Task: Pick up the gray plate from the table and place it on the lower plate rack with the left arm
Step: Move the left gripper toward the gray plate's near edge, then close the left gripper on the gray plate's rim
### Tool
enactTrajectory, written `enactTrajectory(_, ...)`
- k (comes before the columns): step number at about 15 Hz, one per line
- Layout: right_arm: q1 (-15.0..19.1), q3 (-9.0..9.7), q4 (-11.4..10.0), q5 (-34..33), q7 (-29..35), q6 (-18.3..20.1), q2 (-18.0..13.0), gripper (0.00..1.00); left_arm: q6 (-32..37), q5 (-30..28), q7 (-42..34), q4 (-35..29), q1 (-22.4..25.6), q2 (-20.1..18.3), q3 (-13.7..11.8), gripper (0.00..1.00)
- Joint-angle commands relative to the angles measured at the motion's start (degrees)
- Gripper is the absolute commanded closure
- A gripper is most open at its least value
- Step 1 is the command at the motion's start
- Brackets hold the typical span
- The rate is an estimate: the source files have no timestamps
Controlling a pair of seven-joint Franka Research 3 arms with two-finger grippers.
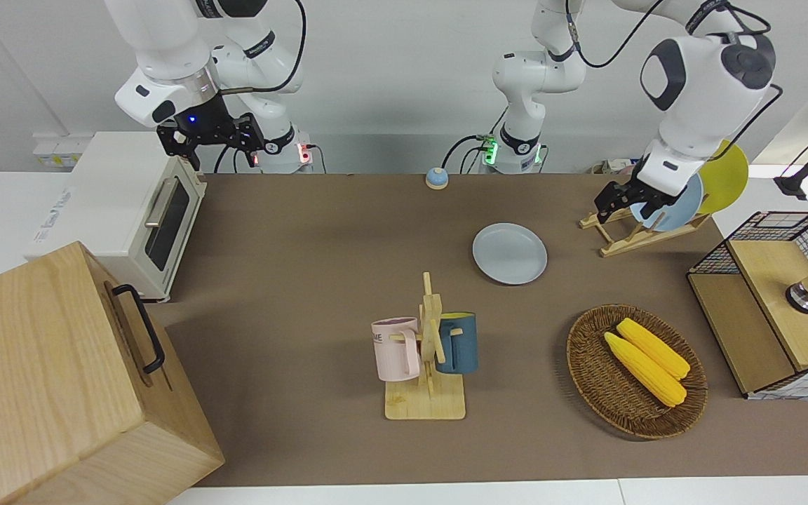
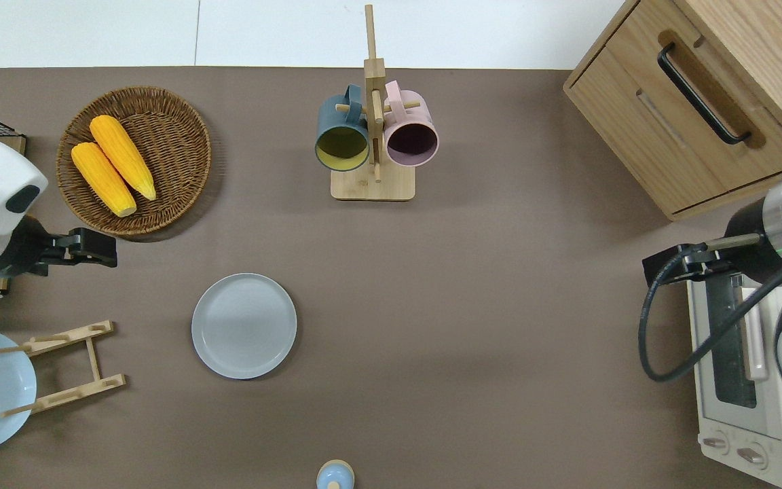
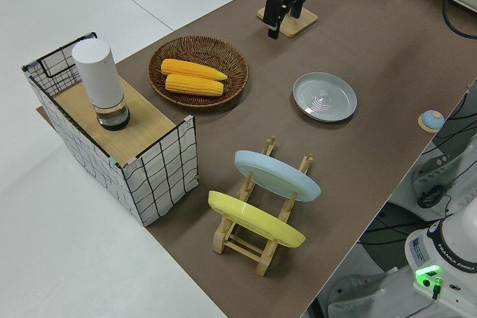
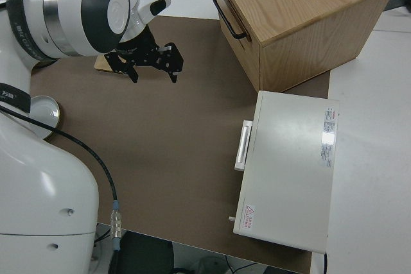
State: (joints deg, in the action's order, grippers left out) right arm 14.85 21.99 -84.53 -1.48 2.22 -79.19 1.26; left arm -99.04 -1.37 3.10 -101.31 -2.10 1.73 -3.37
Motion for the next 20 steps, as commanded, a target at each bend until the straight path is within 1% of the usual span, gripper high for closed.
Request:
enactTrajectory(1,1.32,1.21,0.41,-0.37,0.68,0.62,-0.12,0.017,-9.66,-0.04,0.95,-15.20,-1.41,-7.07,-0.50,0.01)
enactTrajectory(3,1.32,1.21,0.41,-0.37,0.68,0.62,-0.12,0.017,-12.83,-1.35,1.47,-19.96,-1.50,-8.05,-0.50,0.01)
enactTrajectory(6,1.32,1.13,0.41,-0.37,0.68,0.62,-0.12,0.017,-18.80,-3.99,5.15,-26.64,-1.50,-9.63,-0.50,0.01)
enactTrajectory(8,1.32,1.21,0.41,-0.37,0.68,0.62,-0.12,0.017,-21.79,-4.17,6.48,-30.07,-2.37,-9.90,-0.50,0.01)
enactTrajectory(10,1.32,1.21,0.33,-0.37,0.68,0.62,-0.12,0.017,-24.69,-7.40,6.48,-32.80,-2.55,-9.64,-0.50,0.01)
enactTrajectory(11,1.32,1.21,0.41,-0.37,0.68,0.62,-0.12,0.017,-25.93,-9.77,6.40,-33.86,-2.55,-9.29,-0.50,0.01)
enactTrajectory(12,1.32,1.21,0.41,-0.37,0.68,0.62,-0.12,0.017,-26.89,-11.10,6.40,-34.91,-2.55,-9.02,0.02,0.01)
enactTrajectory(15,1.32,1.21,0.41,-0.37,0.68,0.62,-0.12,0.017,-30.50,-11.46,6.48,-37.81,-3.69,-8.32,0.29,0.01)
enactTrajectory(16,1.32,1.21,0.41,-0.37,0.68,0.62,-0.12,0.017,-32.25,-11.46,6.48,-38.43,-3.87,-7.10,0.38,0.01)
enactTrajectory(20,1.32,1.21,0.41,-0.37,0.68,0.62,-0.20,0.017,-33.67,-11.46,6.48,-38.70,-5.10,-3.67,0.64,0.01)
